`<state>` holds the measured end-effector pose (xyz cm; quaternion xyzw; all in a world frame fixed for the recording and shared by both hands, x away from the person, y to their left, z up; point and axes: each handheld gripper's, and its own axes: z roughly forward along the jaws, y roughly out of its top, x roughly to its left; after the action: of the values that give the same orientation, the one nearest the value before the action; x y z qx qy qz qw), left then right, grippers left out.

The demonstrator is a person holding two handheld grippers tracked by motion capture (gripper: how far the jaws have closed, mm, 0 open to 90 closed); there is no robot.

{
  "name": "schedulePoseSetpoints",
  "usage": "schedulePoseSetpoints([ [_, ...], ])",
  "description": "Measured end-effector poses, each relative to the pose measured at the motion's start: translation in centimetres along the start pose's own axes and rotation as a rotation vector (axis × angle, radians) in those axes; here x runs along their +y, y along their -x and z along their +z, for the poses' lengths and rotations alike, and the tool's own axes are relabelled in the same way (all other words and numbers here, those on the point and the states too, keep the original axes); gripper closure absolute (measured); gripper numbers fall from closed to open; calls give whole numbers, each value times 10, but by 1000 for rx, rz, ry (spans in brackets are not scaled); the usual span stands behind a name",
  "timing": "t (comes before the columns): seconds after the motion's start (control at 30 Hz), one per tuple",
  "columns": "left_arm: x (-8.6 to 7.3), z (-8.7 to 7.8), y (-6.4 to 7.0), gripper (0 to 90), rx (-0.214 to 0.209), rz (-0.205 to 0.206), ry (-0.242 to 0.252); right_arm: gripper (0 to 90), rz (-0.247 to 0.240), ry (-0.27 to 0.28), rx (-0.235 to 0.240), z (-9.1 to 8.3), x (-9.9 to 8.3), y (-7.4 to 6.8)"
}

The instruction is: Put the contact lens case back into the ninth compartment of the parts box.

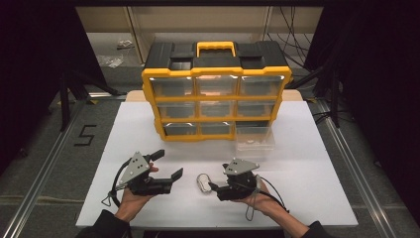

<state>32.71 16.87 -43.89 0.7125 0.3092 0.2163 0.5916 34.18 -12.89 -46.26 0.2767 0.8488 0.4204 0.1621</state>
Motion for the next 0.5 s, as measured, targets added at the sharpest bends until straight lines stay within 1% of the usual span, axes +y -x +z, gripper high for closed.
schedulePoseSetpoints([
  [0.2,0,0,0,117,1,3,-1,240,-4,-9,0,4,1,-2],
  [0.5,0,0,0,117,1,4,1,240,17,-42,3,12,2,-4],
])
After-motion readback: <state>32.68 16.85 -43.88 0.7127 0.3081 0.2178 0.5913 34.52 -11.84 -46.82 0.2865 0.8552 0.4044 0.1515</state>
